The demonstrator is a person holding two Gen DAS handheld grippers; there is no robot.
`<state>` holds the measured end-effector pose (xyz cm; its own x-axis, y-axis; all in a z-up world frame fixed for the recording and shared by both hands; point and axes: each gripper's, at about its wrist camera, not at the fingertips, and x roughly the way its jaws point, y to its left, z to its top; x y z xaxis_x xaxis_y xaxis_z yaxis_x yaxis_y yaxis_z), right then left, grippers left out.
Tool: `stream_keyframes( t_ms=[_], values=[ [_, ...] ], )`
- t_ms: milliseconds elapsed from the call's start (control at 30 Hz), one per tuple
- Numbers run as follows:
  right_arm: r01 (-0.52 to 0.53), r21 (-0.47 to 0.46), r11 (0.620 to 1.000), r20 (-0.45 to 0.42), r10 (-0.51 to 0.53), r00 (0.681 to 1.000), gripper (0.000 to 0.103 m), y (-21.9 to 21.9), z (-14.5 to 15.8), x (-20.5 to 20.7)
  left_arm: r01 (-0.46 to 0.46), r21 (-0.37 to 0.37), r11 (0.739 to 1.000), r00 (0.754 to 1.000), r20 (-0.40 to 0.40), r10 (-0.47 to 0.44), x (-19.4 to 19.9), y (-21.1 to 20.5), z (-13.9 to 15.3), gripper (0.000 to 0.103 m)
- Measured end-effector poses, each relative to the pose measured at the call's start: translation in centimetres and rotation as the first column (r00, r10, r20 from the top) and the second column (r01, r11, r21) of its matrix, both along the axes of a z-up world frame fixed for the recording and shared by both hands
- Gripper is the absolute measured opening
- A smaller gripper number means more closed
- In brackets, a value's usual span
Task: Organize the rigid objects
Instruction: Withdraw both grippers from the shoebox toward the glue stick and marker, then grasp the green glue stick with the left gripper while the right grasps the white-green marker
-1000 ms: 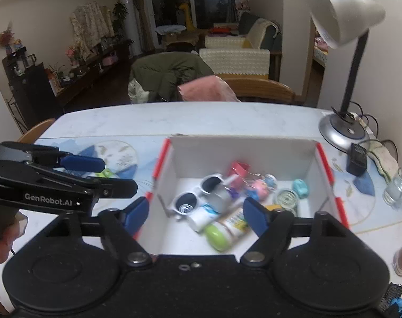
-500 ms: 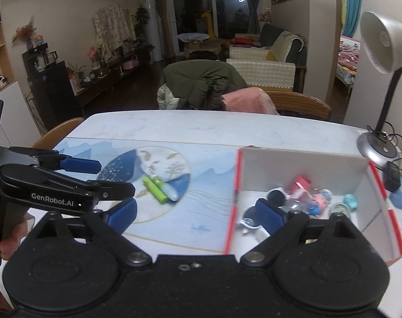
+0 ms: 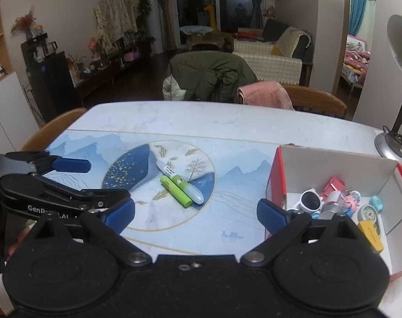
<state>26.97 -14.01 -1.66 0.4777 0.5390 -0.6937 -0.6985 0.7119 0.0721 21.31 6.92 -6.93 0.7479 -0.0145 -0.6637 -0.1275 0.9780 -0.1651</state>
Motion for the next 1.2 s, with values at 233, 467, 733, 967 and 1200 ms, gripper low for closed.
stream_keyframes(
  t_ms=[233,467,733,967,1200],
  values=[
    [-0.01,-0.052,0.999,-0.028,0.009,1.0,0.099,3.1,-2.0,2.6,-0.006,0.015,1.0,1.0,0.0,0.006,2.0,0.7,-3.3,0.103],
    [-0.054,-0.119,0.991,-0.07,0.045,0.997,0.094,6.0,-4.6,5.7,0.046,0.061,0.997,0.999,-0.018,-0.045,4.7,-0.4,-5.9,0.103],
    [-0.109,-0.179,0.978,-0.151,0.082,0.985,0.083,8.9,-8.0,9.5,0.087,0.08,0.993,0.996,-0.033,-0.085,7.1,-0.8,-8.3,0.103],
    [-0.171,-0.199,0.965,-0.195,0.132,0.972,0.074,10.9,-9.8,11.1,0.103,0.115,0.988,0.995,-0.019,-0.102,8.4,-1.1,-9.5,0.103],
    [-0.203,-0.208,0.957,-0.223,0.156,0.962,0.059,12.3,-11.1,12.4,0.106,0.138,0.985,0.994,-0.01,-0.106,9.2,-0.9,-10.1,0.103]
  ],
)
